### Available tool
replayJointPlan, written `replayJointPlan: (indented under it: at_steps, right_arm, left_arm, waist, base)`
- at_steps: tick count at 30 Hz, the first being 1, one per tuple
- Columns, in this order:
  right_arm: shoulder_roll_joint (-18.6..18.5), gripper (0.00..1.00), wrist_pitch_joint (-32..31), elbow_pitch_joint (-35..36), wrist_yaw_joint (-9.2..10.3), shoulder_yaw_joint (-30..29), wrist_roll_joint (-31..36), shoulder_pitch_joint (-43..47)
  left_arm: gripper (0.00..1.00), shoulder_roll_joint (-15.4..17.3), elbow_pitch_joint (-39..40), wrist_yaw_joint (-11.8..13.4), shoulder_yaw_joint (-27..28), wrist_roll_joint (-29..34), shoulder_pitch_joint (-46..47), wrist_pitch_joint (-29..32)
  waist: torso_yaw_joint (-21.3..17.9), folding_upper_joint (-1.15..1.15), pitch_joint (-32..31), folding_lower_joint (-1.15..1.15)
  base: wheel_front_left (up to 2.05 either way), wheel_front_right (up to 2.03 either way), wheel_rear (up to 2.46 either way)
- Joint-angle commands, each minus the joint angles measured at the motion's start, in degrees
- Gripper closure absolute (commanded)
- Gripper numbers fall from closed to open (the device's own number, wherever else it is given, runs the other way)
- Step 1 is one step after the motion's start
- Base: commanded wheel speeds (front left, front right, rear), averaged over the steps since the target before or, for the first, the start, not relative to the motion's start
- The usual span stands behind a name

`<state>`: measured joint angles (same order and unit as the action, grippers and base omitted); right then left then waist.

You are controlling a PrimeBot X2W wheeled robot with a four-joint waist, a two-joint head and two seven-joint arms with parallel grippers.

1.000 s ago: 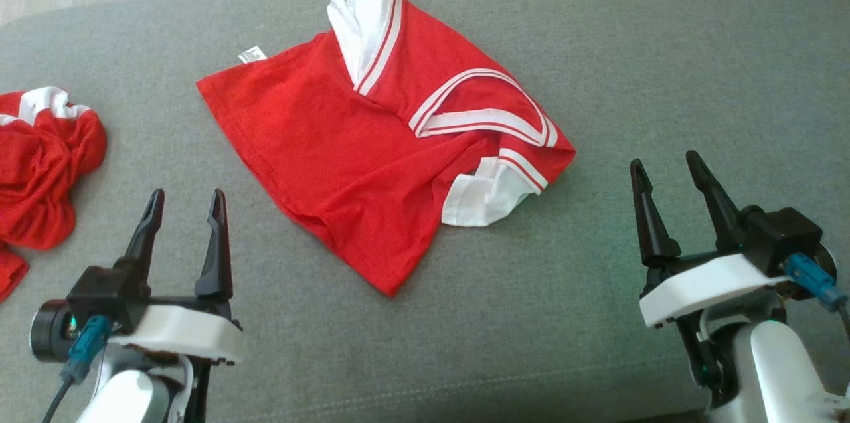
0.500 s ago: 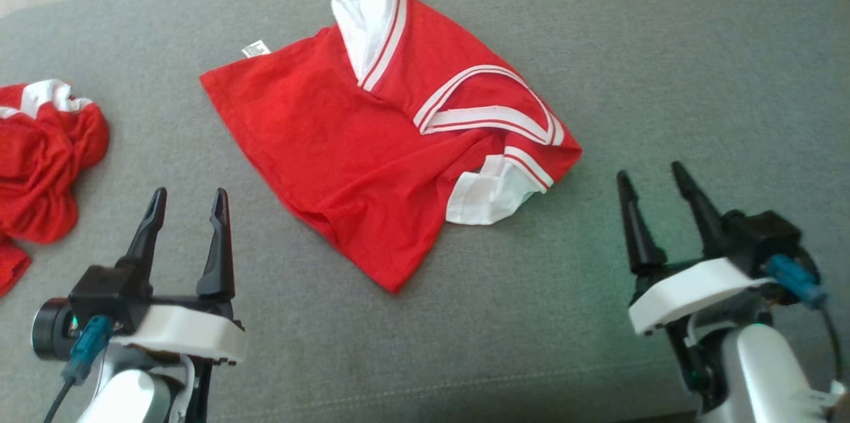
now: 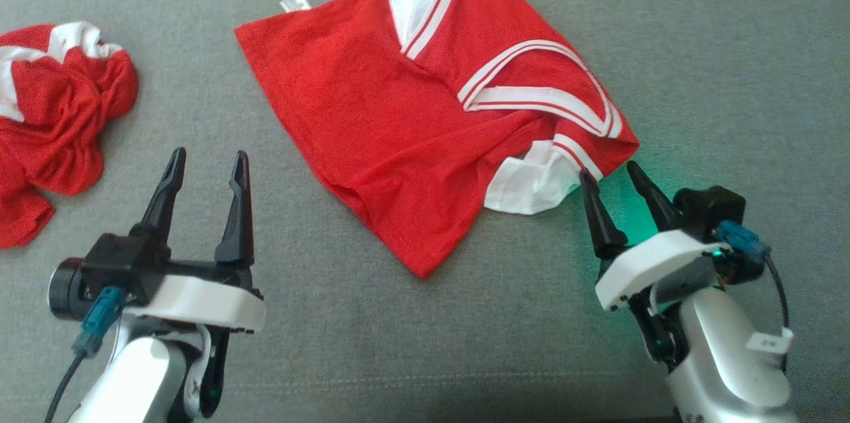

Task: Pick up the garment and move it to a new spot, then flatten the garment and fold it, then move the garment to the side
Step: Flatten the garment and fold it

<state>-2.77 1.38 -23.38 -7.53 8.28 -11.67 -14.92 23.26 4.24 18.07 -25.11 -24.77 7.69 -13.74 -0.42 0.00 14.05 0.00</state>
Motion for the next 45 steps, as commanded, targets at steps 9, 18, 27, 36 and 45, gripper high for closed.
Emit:
replayJointPlan:
  at_steps: [9,18,27,36,45]
  right_arm:
    - [-0.10,0.88,3.34,-6.51,0.04,2.81,-1.85,-6.44]
    - [-0.10,1.00,1.97,-1.01,0.04,-3.04,3.86,-6.23]
    - [-3.27,1.00,-4.69,6.91,0.04,-11.17,7.42,-7.00]
    - [-8.08,1.00,-5.77,-2.72,0.04,-14.47,6.42,-16.21]
    - [-8.71,0.00,-1.86,-13.13,0.04,-13.66,6.67,-22.12]
  left_arm:
    - [0.00,-0.06,-0.32,-1.17,2.85,0.78,3.96,-1.01]
    - [0.00,-0.73,-0.56,-1.56,3.70,1.32,3.87,-1.19]
    - [0.00,-1.38,-0.67,-2.42,4.18,1.72,4.48,-1.24]
    - [0.00,-2.13,-1.56,-4.12,3.80,2.52,7.21,-1.25]
    - [0.00,-2.51,-2.87,-5.21,4.03,3.16,8.19,-1.25]
  waist:
    - [1.34,0.00,1.71,0.00]
    - [0.47,0.00,1.74,0.00]
    - [-0.37,0.00,2.87,0.00]
    - [0.94,0.00,5.64,0.00]
    - [1.21,0.00,6.18,0.00]
  base:
    - [0.00,0.00,0.00]
    - [0.00,0.00,0.00]
    - [0.00,0.00,0.00]
    - [0.00,0.00,0.00]
    - [0.00,0.00,0.00]
